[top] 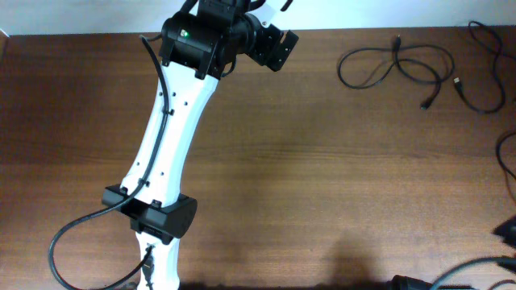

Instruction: Untangle cables

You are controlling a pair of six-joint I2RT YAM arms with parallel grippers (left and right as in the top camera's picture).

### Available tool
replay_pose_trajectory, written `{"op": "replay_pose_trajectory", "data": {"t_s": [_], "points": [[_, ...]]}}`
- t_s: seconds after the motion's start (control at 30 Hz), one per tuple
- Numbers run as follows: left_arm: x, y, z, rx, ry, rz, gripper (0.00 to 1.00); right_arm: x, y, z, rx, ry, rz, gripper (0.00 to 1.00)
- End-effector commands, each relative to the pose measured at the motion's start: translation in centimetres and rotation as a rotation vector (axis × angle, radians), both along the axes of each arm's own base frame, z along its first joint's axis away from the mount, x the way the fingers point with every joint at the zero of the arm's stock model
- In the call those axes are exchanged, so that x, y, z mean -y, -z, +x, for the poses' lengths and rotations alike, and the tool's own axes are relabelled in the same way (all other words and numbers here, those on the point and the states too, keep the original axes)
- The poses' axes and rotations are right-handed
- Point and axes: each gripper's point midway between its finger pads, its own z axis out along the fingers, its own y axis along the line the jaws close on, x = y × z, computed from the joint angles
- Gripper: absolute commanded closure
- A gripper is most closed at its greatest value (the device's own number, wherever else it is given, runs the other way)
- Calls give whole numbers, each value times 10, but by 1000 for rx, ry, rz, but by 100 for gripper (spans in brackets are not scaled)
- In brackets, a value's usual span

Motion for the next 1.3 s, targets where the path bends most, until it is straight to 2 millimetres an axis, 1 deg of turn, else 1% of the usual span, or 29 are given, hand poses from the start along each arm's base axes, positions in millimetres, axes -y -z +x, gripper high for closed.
{"op": "replay_pose_trajectory", "data": {"t_s": [0.0,0.07,0.13,0.17,0.2,0.23,0.27,0.3,0.33,0.4,0.43,0.5,0.53,0.57,0.63,0.77,0.87,1.03,1.23,1.27], "points": [[-6,-4,0,12,-5,15,2,-15,78,63,-214,-184,96,1],[-6,-3,-1,10,-5,17,2,-43,107,91,-271,-379,48,1],[-7,-2,-1,5,-5,19,2,-63,136,111,-297,-531,51,1],[-7,-1,-2,1,-5,21,2,-75,160,120,-325,-619,63,1],[-7,0,-3,-4,-5,23,2,-81,180,126,-353,-664,79,1],[-8,1,-4,-8,-5,25,2,-89,206,130,-393,-724,91,1],[-8,1,-4,-11,-5,27,2,-101,233,131,-434,-806,84,1],[-8,1,-4,-12,-5,27,2,-114,253,130,-461,-889,75,1],[-8,1,-4,-11,-7,28,2,-121,272,128,-487,-940,76,1],[-11,1,-2,-4,-23,40,2,-120,296,127,-529,-941,112,1],[-12,1,-2,-3,-26,41,2,-117,312,128,-560,-920,135,1],[-12,1,-2,-3,-25,41,2,-108,334,129,-601,-856,189,1],[-12,2,-2,-5,-25,42,2,-102,337,131,-600,-818,225,1],[-12,3,-3,-10,-24,44,1,-92,344,132,-620,-749,250,1],[-12,3,-3,-12,-25,45,2,-81,350,132,-645,-678,254,1],[-12,3,-3,-13,-24,45,2,-68,354,133,-659,-599,249,1],[-12,4,-4,-15,-24,46,2,-67,355,133,-661,-596,250,1],[-16,12,-11,-56,-24,65,1,-67,355,133,-661,-596,250,1],[-16,13,-11,-61,-24,67,2,-67,355,133,-661,-595,250,1],[-18,15,-13,-74,-26,76,2,-67,355,133,-661,-596,250,1]]}}
